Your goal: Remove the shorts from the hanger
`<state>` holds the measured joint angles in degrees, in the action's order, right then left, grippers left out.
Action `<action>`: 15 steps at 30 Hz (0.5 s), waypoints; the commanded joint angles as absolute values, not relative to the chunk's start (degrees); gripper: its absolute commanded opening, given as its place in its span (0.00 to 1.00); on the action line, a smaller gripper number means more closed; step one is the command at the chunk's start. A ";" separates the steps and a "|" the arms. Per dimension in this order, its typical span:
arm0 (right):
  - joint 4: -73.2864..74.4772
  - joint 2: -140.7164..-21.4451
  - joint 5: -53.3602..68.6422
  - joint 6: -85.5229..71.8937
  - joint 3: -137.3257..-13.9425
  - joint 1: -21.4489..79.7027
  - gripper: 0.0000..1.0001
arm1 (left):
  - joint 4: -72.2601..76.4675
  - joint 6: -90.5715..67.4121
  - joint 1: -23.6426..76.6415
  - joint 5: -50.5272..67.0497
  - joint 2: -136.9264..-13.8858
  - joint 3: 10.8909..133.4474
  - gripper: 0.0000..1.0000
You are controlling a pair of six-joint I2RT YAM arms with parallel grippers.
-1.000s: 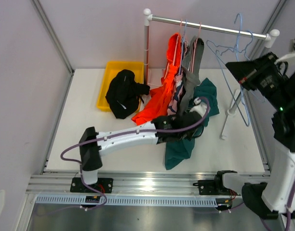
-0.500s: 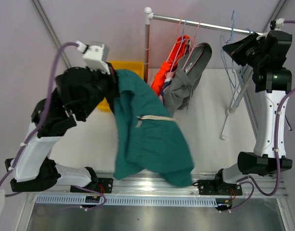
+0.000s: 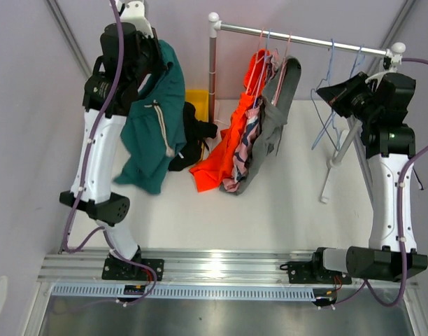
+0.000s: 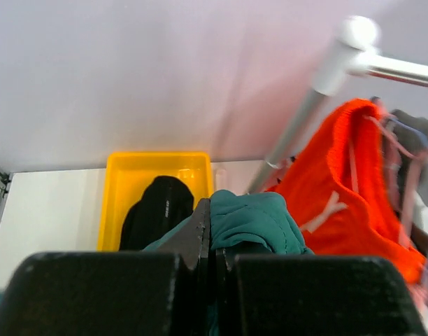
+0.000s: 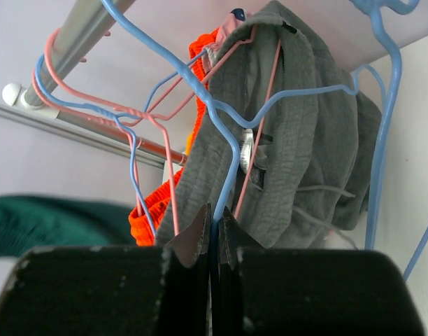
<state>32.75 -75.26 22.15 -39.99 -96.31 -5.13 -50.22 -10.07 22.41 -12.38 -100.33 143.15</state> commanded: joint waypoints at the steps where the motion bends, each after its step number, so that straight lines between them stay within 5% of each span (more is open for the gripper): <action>1: 31.91 -72.34 24.96 -38.94 -93.00 -5.62 0.00 | -35.02 -10.73 18.37 -6.24 -101.86 145.36 0.00; 6: 30.59 -70.58 27.25 -38.59 -88.42 -5.62 0.11 | -23.92 -6.16 17.67 -6.77 -108.88 145.46 0.00; 9: 30.67 -69.96 27.51 -37.79 -86.31 -5.62 0.51 | -22.68 -5.36 17.49 -11.40 -111.96 144.41 0.00; 10: 30.76 -69.61 27.60 -37.27 -85.79 -5.62 0.87 | -22.76 -5.45 17.40 -12.56 -113.54 143.53 0.02; 11: 30.94 -69.44 27.60 -36.92 -85.87 -5.62 0.97 | -22.42 -5.54 17.23 -13.44 -113.99 141.09 0.11; 13: 32.08 -69.00 27.25 -36.30 -86.31 -5.62 1.00 | -22.15 -6.15 17.14 -15.28 -115.48 137.48 0.33; 14: 32.52 -68.82 27.25 -35.95 -86.83 -5.62 1.00 | -22.15 -6.33 17.14 -15.47 -116.10 135.98 0.74; 15: 32.78 -68.56 27.25 -35.86 -87.27 -5.62 0.99 | -23.28 -6.59 17.05 -15.82 -116.97 135.62 0.88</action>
<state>32.77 -70.59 26.04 -37.60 -85.45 -5.48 -26.55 -6.37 17.43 -12.93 -114.74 137.88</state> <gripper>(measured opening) 0.992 0.744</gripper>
